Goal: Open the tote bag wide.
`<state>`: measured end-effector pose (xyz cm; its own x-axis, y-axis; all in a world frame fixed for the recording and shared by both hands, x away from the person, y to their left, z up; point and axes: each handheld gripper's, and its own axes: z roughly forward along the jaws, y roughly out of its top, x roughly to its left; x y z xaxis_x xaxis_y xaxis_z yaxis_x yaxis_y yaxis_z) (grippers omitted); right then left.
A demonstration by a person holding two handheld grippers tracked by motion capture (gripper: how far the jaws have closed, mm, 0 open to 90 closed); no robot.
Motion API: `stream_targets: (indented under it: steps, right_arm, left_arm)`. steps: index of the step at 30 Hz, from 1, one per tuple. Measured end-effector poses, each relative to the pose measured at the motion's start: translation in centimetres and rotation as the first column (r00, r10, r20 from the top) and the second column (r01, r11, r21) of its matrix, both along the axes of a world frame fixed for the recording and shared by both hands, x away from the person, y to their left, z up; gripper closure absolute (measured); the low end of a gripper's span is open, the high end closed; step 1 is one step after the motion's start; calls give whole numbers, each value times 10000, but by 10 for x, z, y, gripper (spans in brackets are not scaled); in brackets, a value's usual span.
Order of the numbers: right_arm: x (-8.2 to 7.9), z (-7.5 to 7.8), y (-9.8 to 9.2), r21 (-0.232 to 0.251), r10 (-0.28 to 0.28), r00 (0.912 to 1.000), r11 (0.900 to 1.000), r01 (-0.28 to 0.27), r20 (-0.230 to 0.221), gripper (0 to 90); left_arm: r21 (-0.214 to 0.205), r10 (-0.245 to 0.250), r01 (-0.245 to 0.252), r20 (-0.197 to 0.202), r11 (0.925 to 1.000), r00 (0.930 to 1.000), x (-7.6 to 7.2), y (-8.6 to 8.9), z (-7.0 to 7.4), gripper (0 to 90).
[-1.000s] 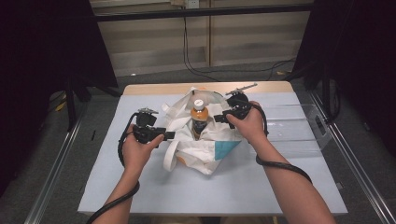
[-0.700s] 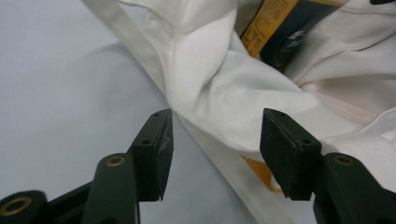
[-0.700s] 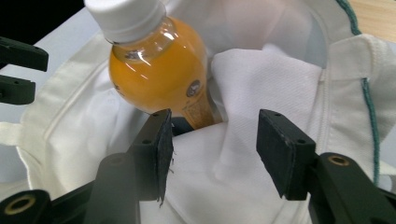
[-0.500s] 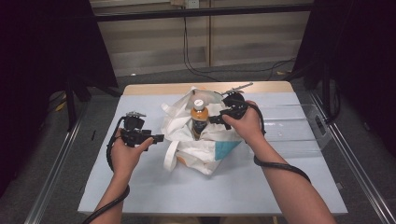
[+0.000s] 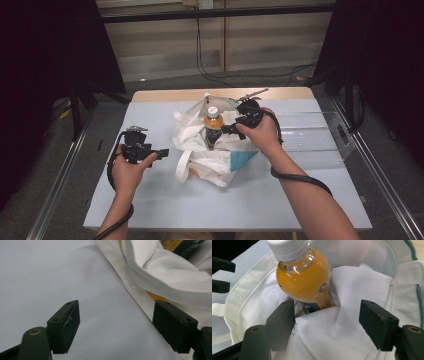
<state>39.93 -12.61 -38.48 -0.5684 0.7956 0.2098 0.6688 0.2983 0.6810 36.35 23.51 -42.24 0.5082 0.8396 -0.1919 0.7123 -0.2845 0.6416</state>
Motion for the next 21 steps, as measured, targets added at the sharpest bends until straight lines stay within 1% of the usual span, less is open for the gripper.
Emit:
stream_targets:
  steps: [3,4,5,7,8,10,11,13,16,17,19,21]
  right_arm:
    - [0,0,2,-41,20,10000,10000,-20,29,267]
    - [0,0,3,-9,17,10000,10000,-17,50,263]
    - [0,0,4,3,34,10000,10000,-34,80,259]
    - [-1,0,6,-51,108,9999,9999,-108,112,246]
    - [-1,0,7,-50,122,9998,9999,-121,125,242]
    - [-2,0,8,-85,136,9998,9999,-135,144,230]
    - [-2,0,9,-147,115,9998,9998,-112,158,226]
    - [-1,0,11,-139,142,9998,9998,-140,155,221]
    - [0,0,13,-214,169,9997,9996,-166,164,217]
    - [0,0,15,-199,181,9997,9996,-177,179,215]
    - [1,1,17,-198,255,9995,9995,-251,193,208]
    - [2,0,19,-240,302,9992,9993,-296,247,202]
  left_arm:
    - [51,-20,20,-50,10000,10000,0,2,-3,182]
    - [-4,84,-84,-45,10000,10000,-1,1,-4,171]
    - [99,50,-50,-46,9999,10000,-1,3,-5,164]
    - [0,178,-178,-57,9998,9998,-2,5,-6,137]
    - [91,167,-166,-57,9998,9998,-2,6,-6,134]
    - [-3,253,-253,-56,9997,9997,-2,7,-7,110]
    - [151,185,-184,-64,9997,9998,-2,8,-7,103]
    - [165,130,-129,-71,9998,9999,-3,9,-8,90]
    - [244,73,-72,-46,9997,10000,-4,8,-9,81]
    - [154,153,-152,-26,9998,9999,-5,7,-9,79]
    - [131,213,-213,19,9997,9998,-5,7,-9,72]
    - [131,148,-147,-55,9998,9999,-6,7,-10,70]
